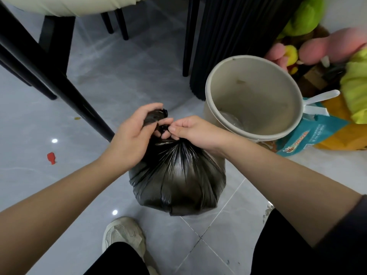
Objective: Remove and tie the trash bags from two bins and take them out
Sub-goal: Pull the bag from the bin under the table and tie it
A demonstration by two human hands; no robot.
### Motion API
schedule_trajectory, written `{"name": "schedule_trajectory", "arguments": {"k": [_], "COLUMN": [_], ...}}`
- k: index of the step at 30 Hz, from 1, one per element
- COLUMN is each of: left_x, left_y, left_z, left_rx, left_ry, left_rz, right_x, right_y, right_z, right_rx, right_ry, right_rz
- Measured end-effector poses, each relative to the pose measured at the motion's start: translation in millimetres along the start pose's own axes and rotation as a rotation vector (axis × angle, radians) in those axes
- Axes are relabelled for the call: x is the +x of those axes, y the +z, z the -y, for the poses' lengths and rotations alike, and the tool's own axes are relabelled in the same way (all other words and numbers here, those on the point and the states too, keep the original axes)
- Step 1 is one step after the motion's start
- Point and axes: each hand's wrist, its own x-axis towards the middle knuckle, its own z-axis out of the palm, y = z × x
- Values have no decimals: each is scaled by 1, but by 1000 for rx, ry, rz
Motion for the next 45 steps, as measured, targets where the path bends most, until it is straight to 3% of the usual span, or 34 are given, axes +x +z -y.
{"name": "schedule_trajectory", "arguments": {"k": [3,6,12,18,25,29,32,34,36,42,45], "left_x": [1,5,7,17,17,19,10,1,-7,-24,-26], "left_y": [-6,-4,-5,-16,-24,-23,-22,-14,-1,35,36], "left_z": [12,14,0,-2,4,4,5,4,5,15,15], "left_rx": [683,905,639,922,713,104,-150,-203,-154,372,467], "left_ry": [378,559,197,149,38,-522,-684,-658,-569,-193,-199], "left_rz": [73,169,271,397,400,519,594,595,541,395,456], "right_x": [-3,-7,-6,-8,-3,-8,-9,-9,-6,-3,-2], "right_y": [-1,-2,-3,-2,3,5,6,7,7,14,12], "right_z": [3,5,2,1,-3,0,1,2,3,12,13], "right_rx": [29,-142,-398,-571,-725,-965,-1036,-910,-587,346,502], "right_ry": [61,86,-9,-126,-173,-245,-251,-169,-59,380,471], "right_rz": [23,21,2,-50,-182,-276,-361,-425,-454,-318,-269]}}
